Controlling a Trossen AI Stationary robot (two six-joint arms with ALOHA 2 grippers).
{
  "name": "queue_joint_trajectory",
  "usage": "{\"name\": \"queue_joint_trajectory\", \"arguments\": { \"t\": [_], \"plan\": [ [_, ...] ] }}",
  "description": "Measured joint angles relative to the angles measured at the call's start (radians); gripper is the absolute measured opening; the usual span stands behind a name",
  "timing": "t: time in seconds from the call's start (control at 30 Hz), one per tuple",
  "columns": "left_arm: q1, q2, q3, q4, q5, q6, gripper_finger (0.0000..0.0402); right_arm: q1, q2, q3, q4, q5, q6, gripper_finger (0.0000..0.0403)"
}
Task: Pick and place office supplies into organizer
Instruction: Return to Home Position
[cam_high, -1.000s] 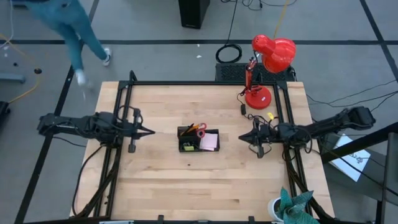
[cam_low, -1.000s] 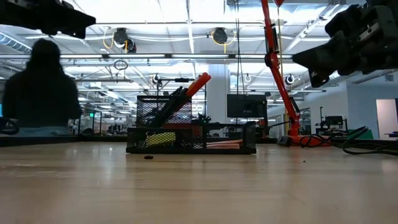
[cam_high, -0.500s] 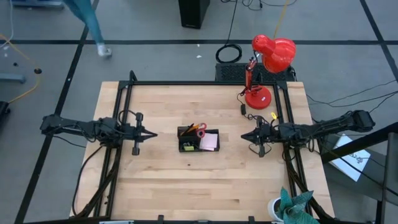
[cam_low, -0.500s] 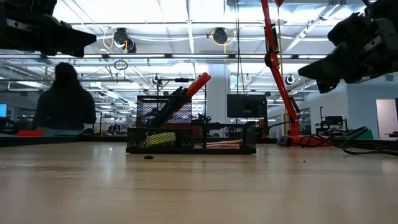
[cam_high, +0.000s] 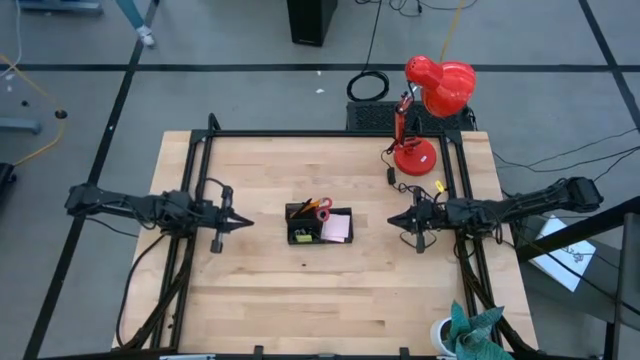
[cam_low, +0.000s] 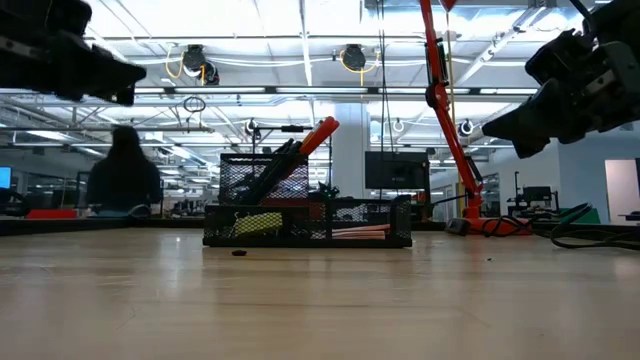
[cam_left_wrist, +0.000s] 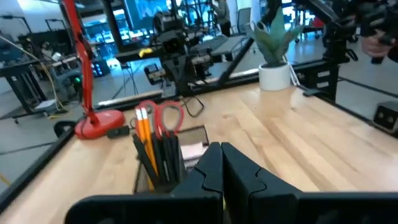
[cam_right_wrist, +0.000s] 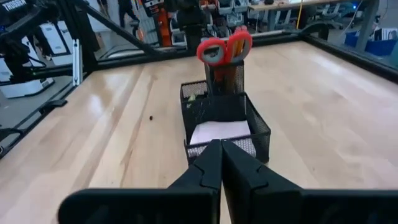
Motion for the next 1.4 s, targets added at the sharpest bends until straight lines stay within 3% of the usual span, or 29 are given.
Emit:
{"name": "queue_joint_trajectory", "arguments": {
  "t": [0.2, 0.7, 1.4],
  "plan": [
    [-0.006, 0.0, -0.091, 0.074, 0.0, -0.039, 0.0, 0.0, 0.0, -0.001, -0.006, 0.0, 0.02, 0.0],
    [-0.006, 0.001, -0.09, 0.056, -0.034, -0.185, 0.0018, 0.01, 0.0, -0.001, 0.024, -0.007, 0.006, 0.0],
    [-0.006, 0.001, -0.09, 0.053, -0.035, -0.179, 0.0026, 0.009, 0.0, -0.001, 0.072, -0.005, 0.054, 0.0]
  ]
}}
